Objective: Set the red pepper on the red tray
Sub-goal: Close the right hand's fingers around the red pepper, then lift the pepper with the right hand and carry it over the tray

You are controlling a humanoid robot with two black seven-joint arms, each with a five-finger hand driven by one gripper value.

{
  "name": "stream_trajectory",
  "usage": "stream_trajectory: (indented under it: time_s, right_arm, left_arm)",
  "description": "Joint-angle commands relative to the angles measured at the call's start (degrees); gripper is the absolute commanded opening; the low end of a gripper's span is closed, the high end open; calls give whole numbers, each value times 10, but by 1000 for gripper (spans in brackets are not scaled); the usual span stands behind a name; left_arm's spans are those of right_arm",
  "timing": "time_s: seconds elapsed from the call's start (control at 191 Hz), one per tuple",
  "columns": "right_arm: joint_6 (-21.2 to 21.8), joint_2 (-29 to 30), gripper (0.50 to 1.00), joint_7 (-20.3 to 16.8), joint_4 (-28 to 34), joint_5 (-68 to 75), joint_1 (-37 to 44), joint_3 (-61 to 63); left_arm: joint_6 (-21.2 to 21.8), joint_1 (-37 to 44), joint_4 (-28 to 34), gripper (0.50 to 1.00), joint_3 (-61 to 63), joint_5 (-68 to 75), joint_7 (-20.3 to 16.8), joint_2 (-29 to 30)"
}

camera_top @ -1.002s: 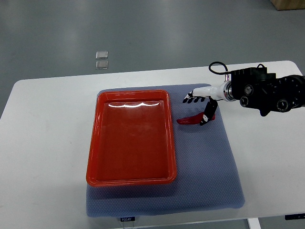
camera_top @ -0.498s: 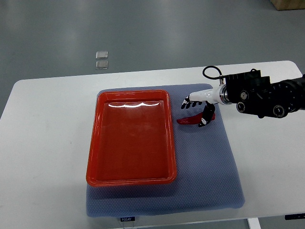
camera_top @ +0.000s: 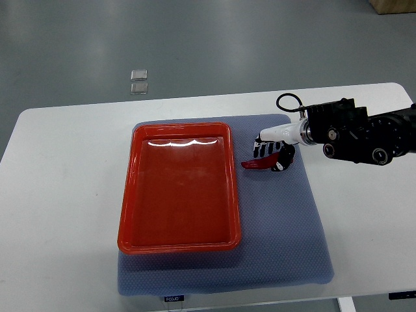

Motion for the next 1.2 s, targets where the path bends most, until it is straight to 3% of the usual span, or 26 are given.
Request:
stream_trajectory:
  time_s: [0.0, 0.126, 0.808, 1.196]
  right_arm:
    - [1, 0, 652, 0, -1, -2, 1, -1]
    - [2, -1, 584, 0, -2, -2, 2, -1]
    - [1, 0, 584, 8, -29, 2, 65, 23]
    - [0, 104, 586, 12, -67, 1, 60, 93]
  left_arm:
    - [0, 0, 0, 1000, -1, 0, 0, 0]
    - [0, 0, 0, 1000, 0, 0, 0, 0]
    - [0, 0, 0, 1000, 0, -1, 0, 0]
    - [0, 0, 0, 1000, -1, 0, 0, 0]
